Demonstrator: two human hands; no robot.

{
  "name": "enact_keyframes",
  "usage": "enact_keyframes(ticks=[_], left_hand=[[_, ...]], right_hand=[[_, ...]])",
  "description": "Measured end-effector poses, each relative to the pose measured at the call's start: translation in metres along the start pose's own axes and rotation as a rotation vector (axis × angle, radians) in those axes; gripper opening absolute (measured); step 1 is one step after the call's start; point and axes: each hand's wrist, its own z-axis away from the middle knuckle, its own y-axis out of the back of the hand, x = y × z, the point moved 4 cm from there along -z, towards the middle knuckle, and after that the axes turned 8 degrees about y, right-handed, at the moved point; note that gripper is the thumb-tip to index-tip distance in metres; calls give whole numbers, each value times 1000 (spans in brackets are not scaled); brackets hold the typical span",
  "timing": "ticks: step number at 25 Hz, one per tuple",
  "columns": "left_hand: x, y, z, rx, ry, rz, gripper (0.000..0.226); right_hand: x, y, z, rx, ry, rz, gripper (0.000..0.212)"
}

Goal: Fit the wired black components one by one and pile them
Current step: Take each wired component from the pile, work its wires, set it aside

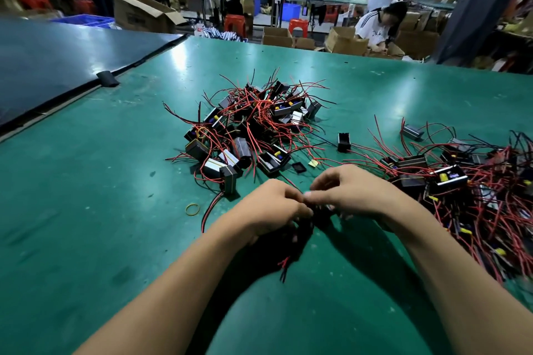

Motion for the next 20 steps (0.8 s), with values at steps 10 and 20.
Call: enact_keyframes(ticks=[10, 20], left_hand=[[-4, 8, -2, 121, -3, 551, 16], [5, 4, 0, 55, -233, 219, 25]], right_hand=[[20, 7, 33, -59, 48, -870, 31], [12, -12, 18, 107, 136, -831, 21]])
